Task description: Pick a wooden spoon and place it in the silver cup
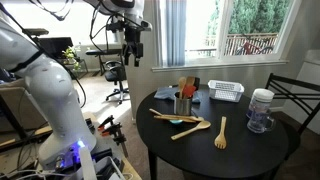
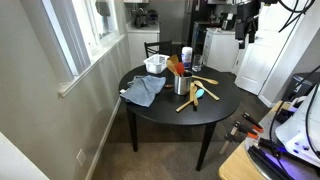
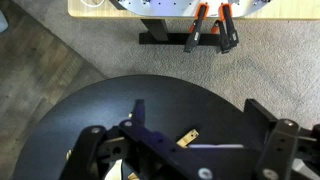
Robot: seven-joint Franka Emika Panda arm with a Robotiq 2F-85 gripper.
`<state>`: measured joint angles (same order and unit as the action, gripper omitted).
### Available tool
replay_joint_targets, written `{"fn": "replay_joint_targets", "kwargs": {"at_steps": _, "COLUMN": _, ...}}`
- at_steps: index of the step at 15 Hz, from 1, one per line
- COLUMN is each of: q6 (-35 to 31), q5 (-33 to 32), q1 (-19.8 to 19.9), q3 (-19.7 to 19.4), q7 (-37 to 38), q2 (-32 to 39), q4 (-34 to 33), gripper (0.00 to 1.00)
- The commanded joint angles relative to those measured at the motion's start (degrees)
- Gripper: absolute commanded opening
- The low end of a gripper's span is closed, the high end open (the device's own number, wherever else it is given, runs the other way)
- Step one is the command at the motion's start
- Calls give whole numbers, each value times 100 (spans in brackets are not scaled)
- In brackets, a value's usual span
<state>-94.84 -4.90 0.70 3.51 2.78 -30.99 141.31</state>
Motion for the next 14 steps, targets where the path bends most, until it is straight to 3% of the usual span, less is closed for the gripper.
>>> {"fn": "replay_joint_targets", "kwargs": {"at_steps": 1, "q6": 10, "q5": -21, "q1": -63, "q3": -53, "q7": 26, "q2": 5, "q4": -8, "gripper": 100}}
{"fn": "replay_joint_targets", "kwargs": {"at_steps": 9, "q6": 57, "q5": -54, "q1": -78, "q3": -24, "q7": 21, "q2": 107, "q4": -49, "gripper": 100}}
{"fn": "replay_joint_targets", "kwargs": {"at_steps": 14, "q6": -110, "q5": -46, "q1": -20, "q3": -205, "q7": -266, "q2": 1717, "q4": -496, "gripper": 100}}
